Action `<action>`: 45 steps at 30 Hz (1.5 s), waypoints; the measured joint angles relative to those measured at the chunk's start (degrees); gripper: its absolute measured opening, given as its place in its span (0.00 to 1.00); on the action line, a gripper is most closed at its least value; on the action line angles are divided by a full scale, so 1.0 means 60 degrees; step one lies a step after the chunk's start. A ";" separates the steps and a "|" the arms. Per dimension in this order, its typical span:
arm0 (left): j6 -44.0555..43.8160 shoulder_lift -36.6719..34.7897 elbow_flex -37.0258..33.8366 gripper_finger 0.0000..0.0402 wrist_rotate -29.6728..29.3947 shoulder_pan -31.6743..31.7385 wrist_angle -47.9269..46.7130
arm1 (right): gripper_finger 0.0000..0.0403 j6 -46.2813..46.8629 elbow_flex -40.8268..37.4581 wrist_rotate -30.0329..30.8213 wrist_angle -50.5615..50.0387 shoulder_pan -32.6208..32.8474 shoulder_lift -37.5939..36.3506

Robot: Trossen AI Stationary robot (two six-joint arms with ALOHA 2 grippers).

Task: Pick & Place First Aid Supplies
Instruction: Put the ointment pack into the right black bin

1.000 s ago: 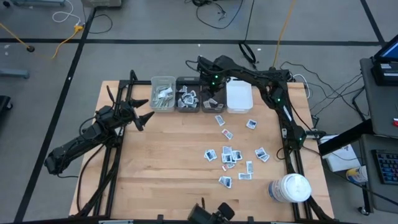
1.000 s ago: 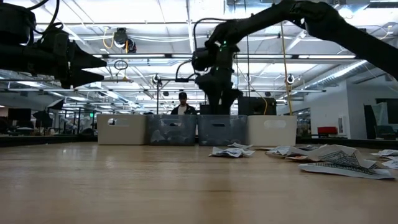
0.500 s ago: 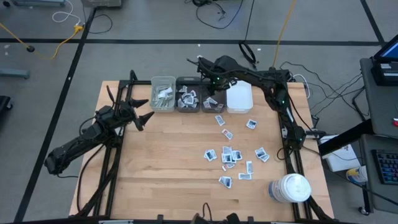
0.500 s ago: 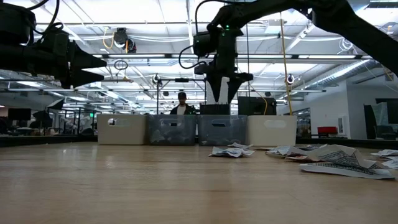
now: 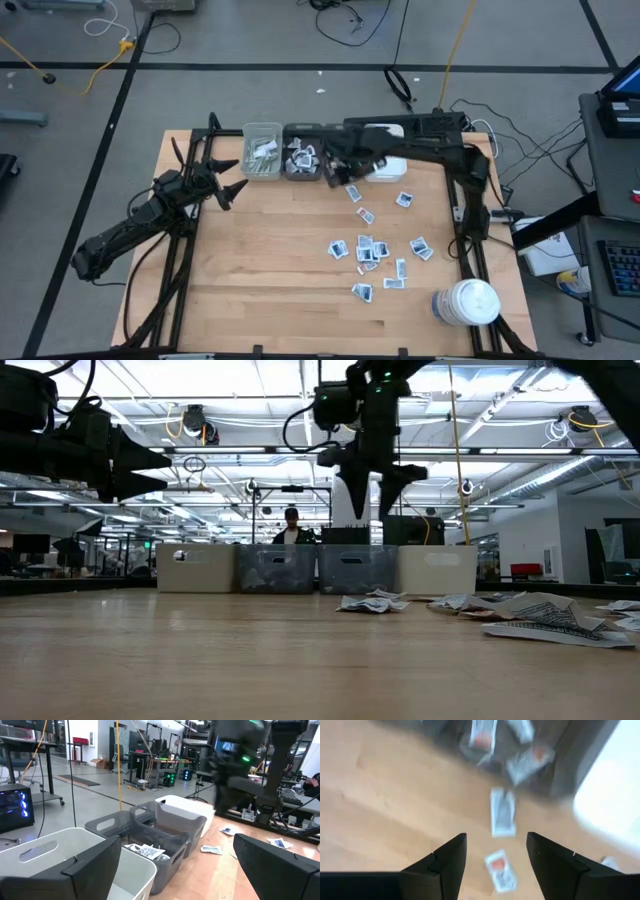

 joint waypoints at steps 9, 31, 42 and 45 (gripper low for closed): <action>0.0000 0.0000 0.0000 0.98 0.0000 0.0003 0.0000 | 0.50 0.3068 -0.3789 -0.0013 0.0653 0.2214 -0.2345; 0.0000 0.0000 0.0000 0.98 0.0000 0.0003 0.0000 | 0.50 0.9908 -0.6651 -0.1108 0.0831 0.7308 -0.3756; 0.0000 0.0000 0.0000 0.98 -0.0004 0.0003 0.0000 | 0.50 1.0174 -0.7634 -0.1075 0.2679 0.7518 -0.3745; 0.0000 0.0000 0.0000 0.98 0.0000 0.0003 0.0000 | 0.50 1.0342 -0.8307 -0.1073 0.3425 0.7518 -0.3742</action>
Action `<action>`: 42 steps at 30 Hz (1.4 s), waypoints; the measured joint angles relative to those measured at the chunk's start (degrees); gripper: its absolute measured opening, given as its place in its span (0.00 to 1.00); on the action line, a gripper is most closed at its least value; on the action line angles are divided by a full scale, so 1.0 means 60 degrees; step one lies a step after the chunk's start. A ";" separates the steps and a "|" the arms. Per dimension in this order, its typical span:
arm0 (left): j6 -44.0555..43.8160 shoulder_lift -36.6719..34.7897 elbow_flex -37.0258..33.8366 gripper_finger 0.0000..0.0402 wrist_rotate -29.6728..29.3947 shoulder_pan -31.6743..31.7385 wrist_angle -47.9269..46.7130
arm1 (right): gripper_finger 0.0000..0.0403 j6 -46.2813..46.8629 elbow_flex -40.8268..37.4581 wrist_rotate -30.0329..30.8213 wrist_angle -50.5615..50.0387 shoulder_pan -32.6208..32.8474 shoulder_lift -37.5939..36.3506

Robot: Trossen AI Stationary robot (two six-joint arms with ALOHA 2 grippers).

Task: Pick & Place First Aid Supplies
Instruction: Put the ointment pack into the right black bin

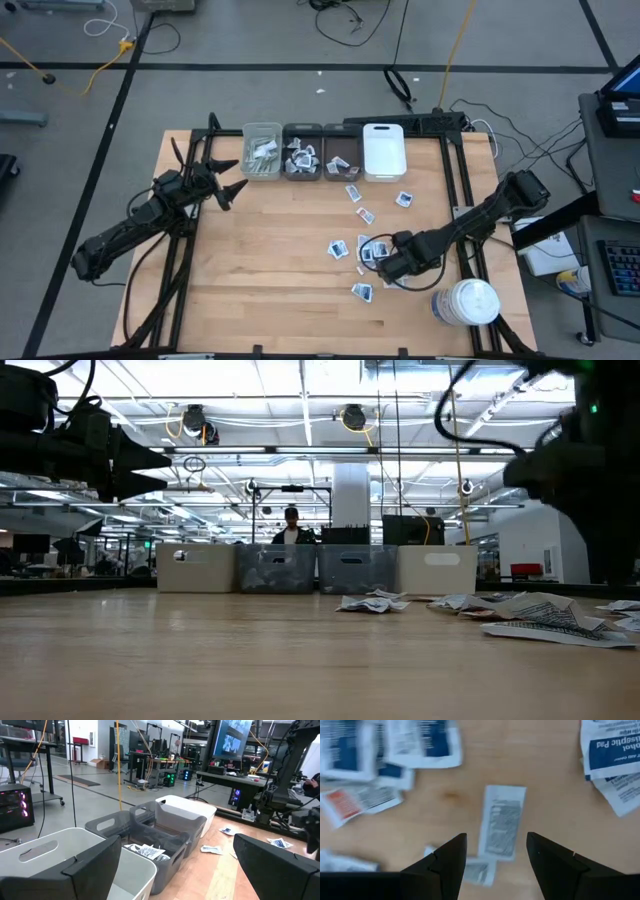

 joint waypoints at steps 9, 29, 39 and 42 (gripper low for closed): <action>0.0000 0.0000 0.0000 0.98 -0.0001 -0.0002 0.0000 | 0.49 -0.0106 -0.1267 -0.0128 0.1388 -0.0185 -0.0044; 0.0000 0.0000 0.0000 0.98 0.0000 0.0000 0.0000 | 0.02 -0.1323 -0.1322 -0.0282 0.1421 -0.0413 -0.0094; 0.0000 0.0000 0.0000 0.98 -0.0003 -0.0004 0.0000 | 0.00 -0.2788 -0.0588 -0.1004 0.0150 -0.0878 -0.0714; 0.0000 0.0000 0.0000 0.98 0.0000 0.0000 0.0007 | 0.00 -0.3366 -0.0083 -0.1105 -0.0651 -0.0977 -0.0951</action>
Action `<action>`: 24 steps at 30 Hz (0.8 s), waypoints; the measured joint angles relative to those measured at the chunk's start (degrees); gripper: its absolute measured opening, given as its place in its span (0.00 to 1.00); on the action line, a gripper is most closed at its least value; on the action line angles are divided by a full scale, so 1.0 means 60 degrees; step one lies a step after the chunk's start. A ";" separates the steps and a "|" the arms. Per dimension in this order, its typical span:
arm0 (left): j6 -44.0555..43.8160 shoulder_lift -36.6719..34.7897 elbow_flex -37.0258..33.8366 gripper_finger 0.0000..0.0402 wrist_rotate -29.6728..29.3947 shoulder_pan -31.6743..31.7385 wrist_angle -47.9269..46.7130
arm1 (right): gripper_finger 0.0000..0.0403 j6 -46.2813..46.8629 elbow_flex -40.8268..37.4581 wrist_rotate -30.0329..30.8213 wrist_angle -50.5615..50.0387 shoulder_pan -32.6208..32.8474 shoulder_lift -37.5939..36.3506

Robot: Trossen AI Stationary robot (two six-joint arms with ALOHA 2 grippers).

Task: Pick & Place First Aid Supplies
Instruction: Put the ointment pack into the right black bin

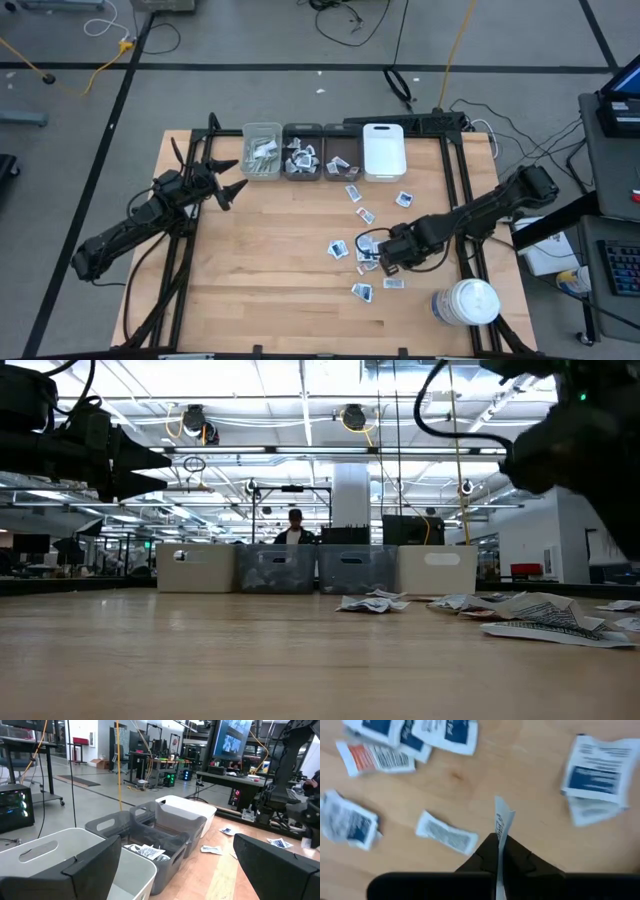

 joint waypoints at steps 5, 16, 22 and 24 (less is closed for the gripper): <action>0.0000 0.0000 0.0000 0.98 0.0000 0.0000 -0.0007 | 0.00 -0.1001 0.0849 -0.0143 -0.1422 -0.0098 -0.0299; 0.0000 0.0000 0.0000 0.98 -0.0001 -0.0002 -0.0004 | 0.00 -0.3068 0.1831 -0.0712 -0.2421 -0.0691 -0.0536; 0.0000 0.0000 0.0000 0.98 0.0000 -0.0003 -0.0007 | 0.00 -0.4773 0.2155 -0.0678 -0.2420 -0.2200 -0.0288; 0.0000 0.0000 0.0000 0.98 -0.0002 0.0000 -0.0007 | 0.00 -0.5360 0.2299 -0.0663 -0.2427 -0.2727 -0.0171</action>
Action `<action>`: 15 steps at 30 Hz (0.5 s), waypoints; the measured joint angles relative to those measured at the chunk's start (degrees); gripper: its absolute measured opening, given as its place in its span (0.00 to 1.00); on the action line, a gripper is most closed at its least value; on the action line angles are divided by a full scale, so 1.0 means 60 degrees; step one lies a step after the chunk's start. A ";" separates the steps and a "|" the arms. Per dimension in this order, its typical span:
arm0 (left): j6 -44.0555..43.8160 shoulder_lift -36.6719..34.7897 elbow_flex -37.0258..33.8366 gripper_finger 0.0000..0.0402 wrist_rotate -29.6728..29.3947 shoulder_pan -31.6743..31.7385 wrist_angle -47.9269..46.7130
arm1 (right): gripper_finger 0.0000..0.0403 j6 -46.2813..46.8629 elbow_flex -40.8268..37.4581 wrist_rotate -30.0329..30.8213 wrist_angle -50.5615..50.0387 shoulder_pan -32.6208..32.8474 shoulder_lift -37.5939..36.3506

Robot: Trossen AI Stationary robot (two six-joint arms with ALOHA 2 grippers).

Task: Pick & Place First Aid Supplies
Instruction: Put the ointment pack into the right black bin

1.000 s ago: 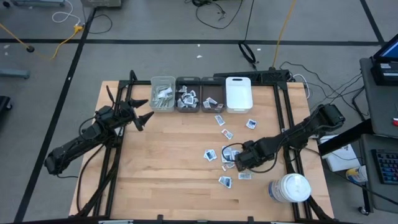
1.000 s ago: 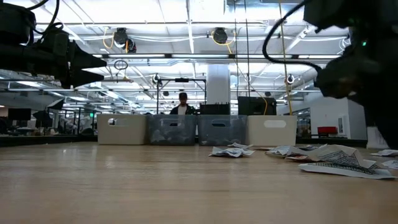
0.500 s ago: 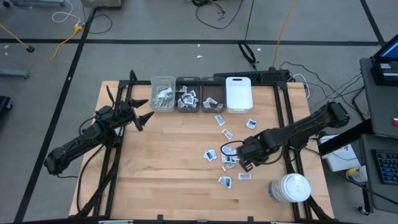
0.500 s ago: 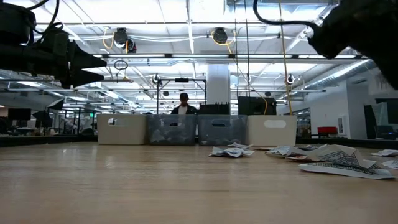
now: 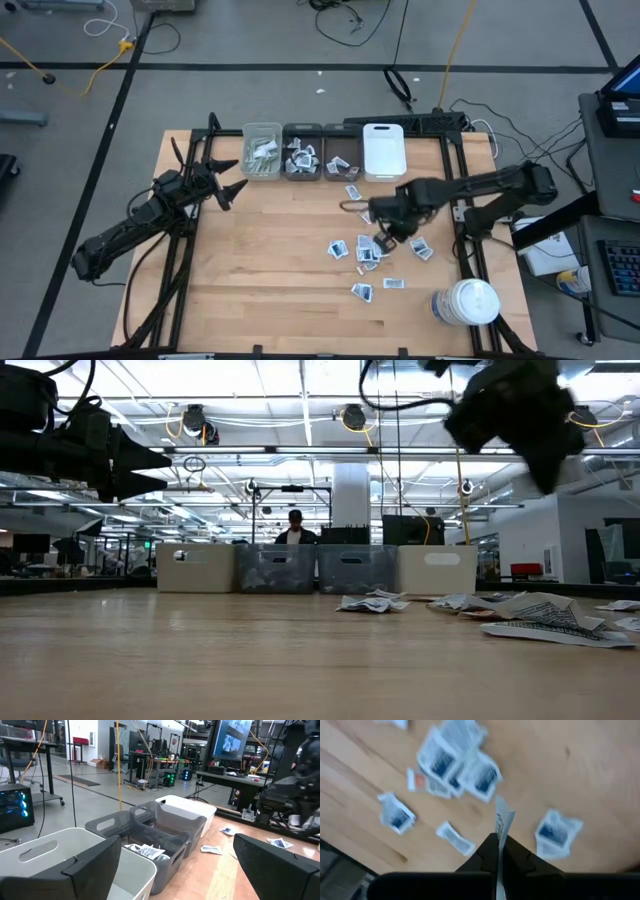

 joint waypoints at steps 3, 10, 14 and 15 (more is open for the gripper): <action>0.0000 0.0000 0.0000 0.98 0.0001 0.0000 -0.0001 | 0.00 -0.0890 0.0227 0.0010 0.0006 -0.0854 0.0203; 0.0000 0.0000 0.0000 0.98 0.0001 -0.0004 0.0000 | 0.00 -0.2865 0.1199 0.0011 -0.0342 -0.2727 0.1058; 0.0000 0.0000 0.0000 0.98 0.0000 -0.0004 0.0000 | 0.00 -0.3892 0.2131 0.0021 -0.0782 -0.3582 0.1868; 0.0000 0.0000 0.0000 0.98 -0.0001 -0.0001 0.0000 | 0.00 -0.4151 0.2409 0.0021 -0.0922 -0.3771 0.2103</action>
